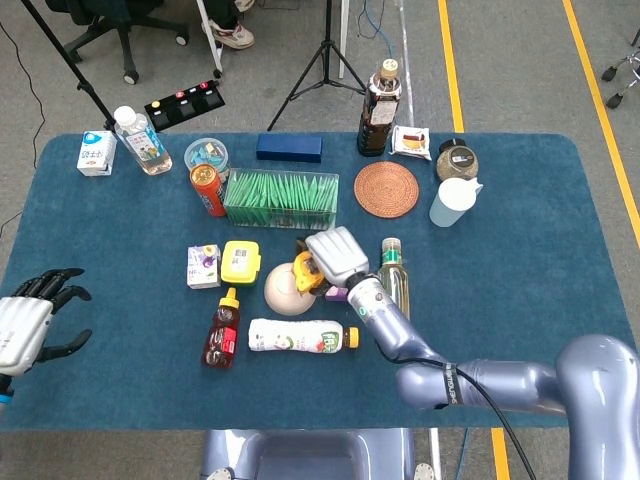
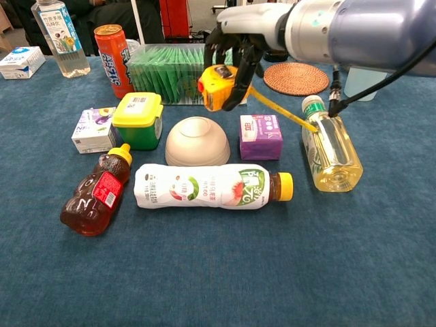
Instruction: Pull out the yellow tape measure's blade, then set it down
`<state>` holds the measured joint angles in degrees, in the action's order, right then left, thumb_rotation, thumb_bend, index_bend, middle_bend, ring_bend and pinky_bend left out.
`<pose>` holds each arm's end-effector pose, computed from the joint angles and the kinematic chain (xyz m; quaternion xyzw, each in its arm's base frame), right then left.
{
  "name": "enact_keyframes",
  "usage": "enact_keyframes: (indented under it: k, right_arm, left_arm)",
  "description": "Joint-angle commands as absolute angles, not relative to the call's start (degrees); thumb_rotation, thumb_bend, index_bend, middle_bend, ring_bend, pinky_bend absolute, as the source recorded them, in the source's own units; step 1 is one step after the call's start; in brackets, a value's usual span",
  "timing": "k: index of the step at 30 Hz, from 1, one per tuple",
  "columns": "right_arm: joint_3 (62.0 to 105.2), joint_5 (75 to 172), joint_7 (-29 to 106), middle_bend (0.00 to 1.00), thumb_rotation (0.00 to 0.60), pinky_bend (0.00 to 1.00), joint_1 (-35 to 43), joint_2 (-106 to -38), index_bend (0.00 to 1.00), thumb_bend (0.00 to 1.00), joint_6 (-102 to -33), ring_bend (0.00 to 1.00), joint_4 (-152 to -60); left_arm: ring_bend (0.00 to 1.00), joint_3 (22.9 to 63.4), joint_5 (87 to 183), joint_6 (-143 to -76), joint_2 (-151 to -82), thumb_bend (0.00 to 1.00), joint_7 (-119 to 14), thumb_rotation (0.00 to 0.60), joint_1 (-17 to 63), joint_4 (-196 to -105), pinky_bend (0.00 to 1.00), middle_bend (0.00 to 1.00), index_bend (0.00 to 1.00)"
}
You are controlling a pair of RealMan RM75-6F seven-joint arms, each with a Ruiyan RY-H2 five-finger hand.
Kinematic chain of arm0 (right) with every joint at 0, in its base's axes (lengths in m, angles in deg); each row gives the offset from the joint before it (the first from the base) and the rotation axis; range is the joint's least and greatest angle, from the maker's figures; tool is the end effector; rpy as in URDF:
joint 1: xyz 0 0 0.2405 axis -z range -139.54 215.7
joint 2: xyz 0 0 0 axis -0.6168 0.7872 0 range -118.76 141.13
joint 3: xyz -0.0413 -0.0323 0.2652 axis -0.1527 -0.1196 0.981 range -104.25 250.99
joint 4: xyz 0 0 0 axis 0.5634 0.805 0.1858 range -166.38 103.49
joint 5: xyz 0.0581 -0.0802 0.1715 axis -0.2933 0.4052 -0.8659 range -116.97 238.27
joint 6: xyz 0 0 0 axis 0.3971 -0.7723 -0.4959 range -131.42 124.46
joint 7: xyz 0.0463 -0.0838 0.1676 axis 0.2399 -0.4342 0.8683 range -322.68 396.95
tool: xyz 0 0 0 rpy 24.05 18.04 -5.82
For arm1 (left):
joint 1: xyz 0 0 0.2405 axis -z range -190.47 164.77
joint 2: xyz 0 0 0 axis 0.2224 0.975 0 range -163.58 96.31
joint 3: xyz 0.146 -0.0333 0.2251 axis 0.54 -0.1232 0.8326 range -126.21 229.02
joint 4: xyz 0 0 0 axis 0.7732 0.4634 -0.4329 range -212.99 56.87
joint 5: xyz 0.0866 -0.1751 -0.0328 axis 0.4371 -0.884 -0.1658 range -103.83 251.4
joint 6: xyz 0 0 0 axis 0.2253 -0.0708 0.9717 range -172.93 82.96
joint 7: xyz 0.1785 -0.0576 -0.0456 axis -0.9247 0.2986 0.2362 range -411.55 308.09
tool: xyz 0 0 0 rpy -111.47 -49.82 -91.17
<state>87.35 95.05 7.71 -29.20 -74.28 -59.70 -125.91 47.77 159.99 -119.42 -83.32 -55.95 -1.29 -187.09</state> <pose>-0.0032 -0.4320 -0.0122 0.7513 -0.3841 0.3863 0.3724 -0.2541 0.2565 0.1964 -0.6664 -0.3818 -0.3631 0.5275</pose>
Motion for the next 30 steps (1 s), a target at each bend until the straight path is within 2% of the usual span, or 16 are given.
enact_keyframes:
  k: [1, 9, 30]
  right_arm:
    - [87.5, 93.0, 5.6, 0.61, 0.600, 0.65, -27.2, -72.0, 0.68, 0.16, -65.0, 0.65, -130.4]
    - [86.9, 92.2, 4.4, 0.63, 0.600, 0.66, -23.4, -68.6, 0.68, 0.18, -70.9, 0.66, -136.8]
    - [86.8, 97.2, 9.0, 0.64, 0.600, 0.68, -16.5, -66.1, 0.68, 0.19, -73.4, 0.70, -140.1]
  left_arm:
    - [0.16, 46.6, 159.4, -117.3, -83.0, 0.24, -57.7, 0.600, 0.9, -188.9, 0.23, 0.19, 0.35]
    - [0.19, 43.7, 155.2, -112.6, -83.4, 0.24, -62.5, 0.600, 6.0, -193.2, 0.26, 0.21, 0.35]
    - [0.24, 38.0, 140.3, -110.0, -86.8, 0.23, -74.3, 0.600, 15.2, -199.4, 0.29, 0.24, 0.35]
